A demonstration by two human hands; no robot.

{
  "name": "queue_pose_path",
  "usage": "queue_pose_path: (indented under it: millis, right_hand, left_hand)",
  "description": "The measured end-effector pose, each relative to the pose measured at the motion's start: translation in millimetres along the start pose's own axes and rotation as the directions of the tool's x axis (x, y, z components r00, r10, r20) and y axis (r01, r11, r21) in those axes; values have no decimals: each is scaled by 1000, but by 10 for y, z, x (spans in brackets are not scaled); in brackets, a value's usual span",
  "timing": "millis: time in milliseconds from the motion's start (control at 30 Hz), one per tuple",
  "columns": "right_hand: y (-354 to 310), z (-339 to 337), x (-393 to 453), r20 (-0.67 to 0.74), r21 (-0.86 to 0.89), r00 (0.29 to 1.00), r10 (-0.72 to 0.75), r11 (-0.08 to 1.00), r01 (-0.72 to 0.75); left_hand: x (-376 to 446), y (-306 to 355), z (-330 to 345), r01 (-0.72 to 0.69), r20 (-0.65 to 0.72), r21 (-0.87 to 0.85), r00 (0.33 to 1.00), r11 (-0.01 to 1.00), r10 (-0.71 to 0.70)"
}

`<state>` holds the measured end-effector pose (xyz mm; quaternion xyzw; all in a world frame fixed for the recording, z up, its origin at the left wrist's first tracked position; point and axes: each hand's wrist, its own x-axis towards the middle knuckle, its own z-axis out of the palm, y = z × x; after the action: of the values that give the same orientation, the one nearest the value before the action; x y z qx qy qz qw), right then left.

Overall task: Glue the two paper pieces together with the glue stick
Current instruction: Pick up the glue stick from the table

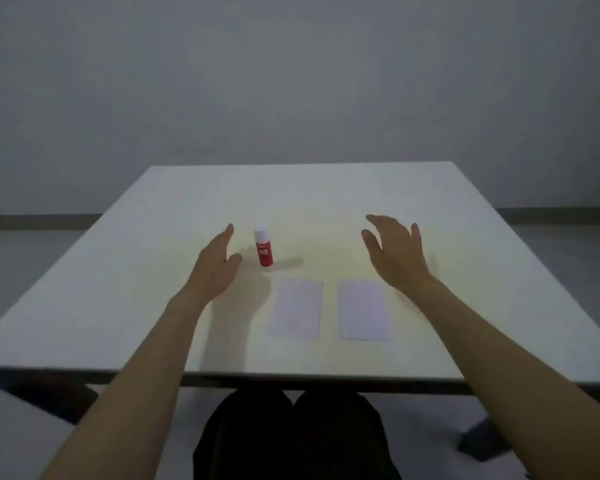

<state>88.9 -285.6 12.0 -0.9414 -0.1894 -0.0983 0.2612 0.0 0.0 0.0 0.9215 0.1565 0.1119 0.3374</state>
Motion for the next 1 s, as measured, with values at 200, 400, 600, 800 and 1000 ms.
queue_pose_path:
  millis: [200, 400, 600, 800, 1000]
  right_hand:
    - [-18, -86, -255, -22, 87, 1000, 9, 996, -7]
    - [-363, -44, -335, -10, 338, 998, -58, 939, 58]
    - [-832, -144, -214, 259, 567, 959, 118, 785, -250]
    - [-839, -79, -234, 360, 633, 928, -99, 757, -165]
    - [-854, -80, -192, 408, 614, 911, 64, 718, -326]
  left_hand:
    - [-148, 287, 165, 75, 38, -234, 997, 969, -68]
    - [-346, 437, 279, 1, -108, -294, 994, 956, -34]
    - [-479, 549, 214, -316, -159, -61, 940, 947, 303]
    - [-652, 542, 119, -361, -240, 43, 901, 932, 360]
    - [-622, 557, 94, -375, -265, 57, 888, 925, 376]
